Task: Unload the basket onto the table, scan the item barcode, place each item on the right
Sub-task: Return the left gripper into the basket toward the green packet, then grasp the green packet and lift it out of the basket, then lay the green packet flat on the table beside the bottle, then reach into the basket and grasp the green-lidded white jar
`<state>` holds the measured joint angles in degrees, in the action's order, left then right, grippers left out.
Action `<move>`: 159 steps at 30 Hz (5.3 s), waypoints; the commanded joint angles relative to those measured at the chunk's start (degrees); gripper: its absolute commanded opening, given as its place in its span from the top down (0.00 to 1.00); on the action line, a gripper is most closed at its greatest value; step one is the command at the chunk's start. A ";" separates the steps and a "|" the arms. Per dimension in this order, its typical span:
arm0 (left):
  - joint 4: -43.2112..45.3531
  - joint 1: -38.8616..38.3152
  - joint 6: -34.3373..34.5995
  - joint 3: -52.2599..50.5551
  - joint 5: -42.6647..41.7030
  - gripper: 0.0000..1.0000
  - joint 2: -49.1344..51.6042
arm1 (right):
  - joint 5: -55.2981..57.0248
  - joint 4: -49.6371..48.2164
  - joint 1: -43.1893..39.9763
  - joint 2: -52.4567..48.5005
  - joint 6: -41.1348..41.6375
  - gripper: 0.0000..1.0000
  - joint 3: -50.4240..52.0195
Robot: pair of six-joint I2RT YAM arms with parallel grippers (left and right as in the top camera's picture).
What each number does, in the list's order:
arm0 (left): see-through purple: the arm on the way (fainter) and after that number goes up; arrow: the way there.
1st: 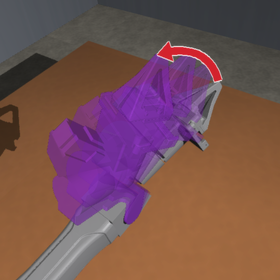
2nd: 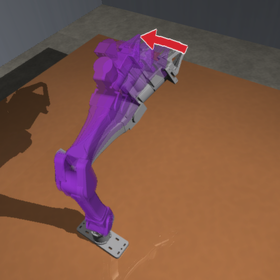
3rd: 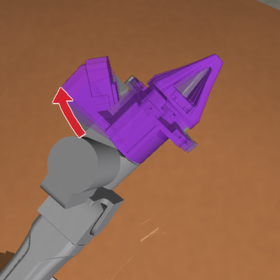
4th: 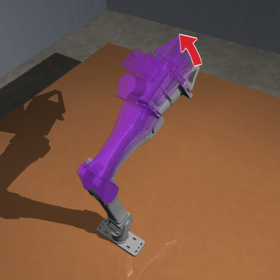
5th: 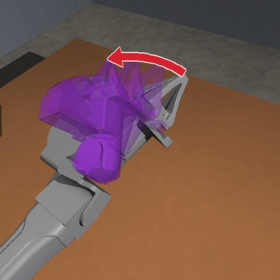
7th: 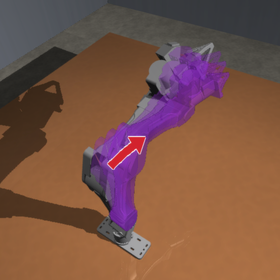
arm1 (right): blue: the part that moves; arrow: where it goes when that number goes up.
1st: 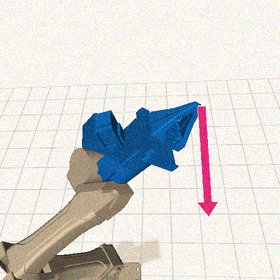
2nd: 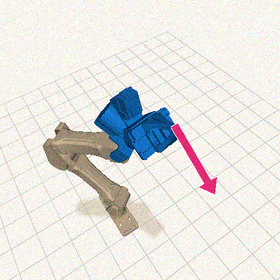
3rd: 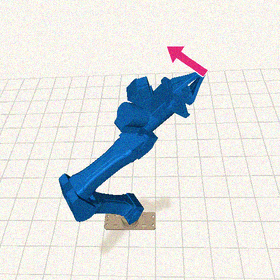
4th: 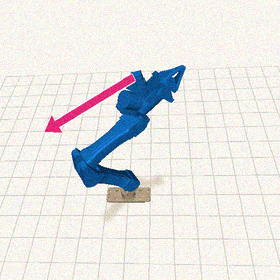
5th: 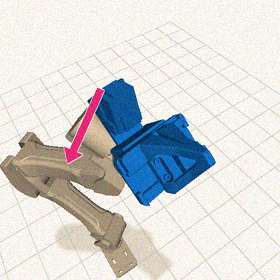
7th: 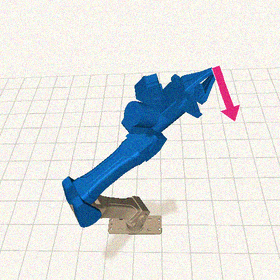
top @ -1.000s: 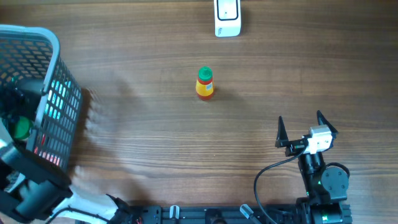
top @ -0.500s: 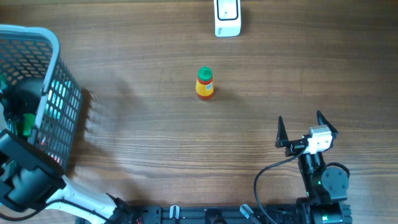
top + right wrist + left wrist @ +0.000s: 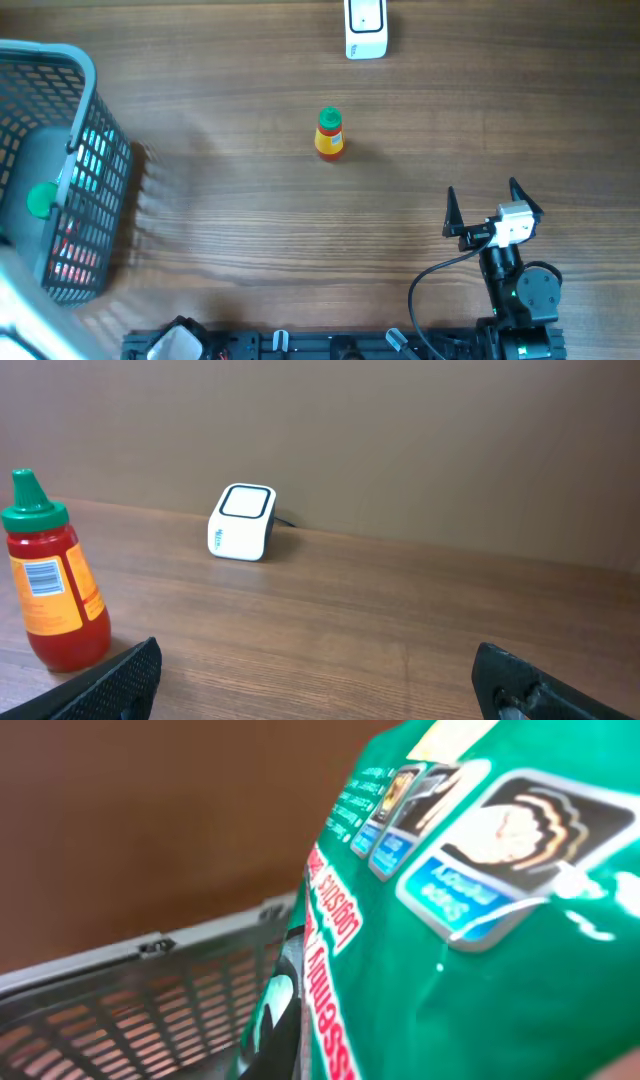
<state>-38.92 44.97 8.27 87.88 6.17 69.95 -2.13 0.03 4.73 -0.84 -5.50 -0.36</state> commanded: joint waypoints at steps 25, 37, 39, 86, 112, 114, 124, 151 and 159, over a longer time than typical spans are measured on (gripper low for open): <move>-12.87 -37.86 3.91 -10.43 -46.82 0.96 11.23 | -0.72 -0.11 0.20 0.42 -0.50 0.00 0.07; 1.20 -56.08 14.99 -10.43 -35.56 0.96 38.95 | -0.72 -0.11 0.20 0.42 -0.50 0.00 0.07; 1.49 -57.22 17.20 -10.43 -32.20 0.96 39.87 | -0.72 -0.11 0.20 0.42 -0.50 0.00 0.07; -7.34 -71.56 28.44 4.00 1.01 0.76 38.49 | -0.72 -0.11 0.20 0.42 -0.50 0.00 0.07; -8.11 -34.91 22.18 5.53 10.29 0.00 -1.05 | -0.72 -0.11 0.20 0.42 -0.50 0.00 0.07; -8.50 -28.72 22.12 5.51 10.16 0.00 -1.18 | -0.72 -0.11 0.20 0.42 -0.48 0.00 0.07; -22.40 -7.91 22.21 5.44 5.66 0.00 13.05 | -0.72 -0.09 0.20 0.42 -0.50 0.00 0.07; -12.09 -0.39 21.97 -11.06 -1.66 0.00 36.09 | -0.72 -0.11 0.20 0.42 -0.50 0.00 0.07; -9.46 -0.37 21.94 -11.93 -1.66 0.03 36.09 | -0.72 -0.09 0.20 0.42 -0.48 0.00 0.07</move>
<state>-48.75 44.38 30.70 76.31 4.73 105.45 -2.13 0.03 4.73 -0.84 -5.50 -0.36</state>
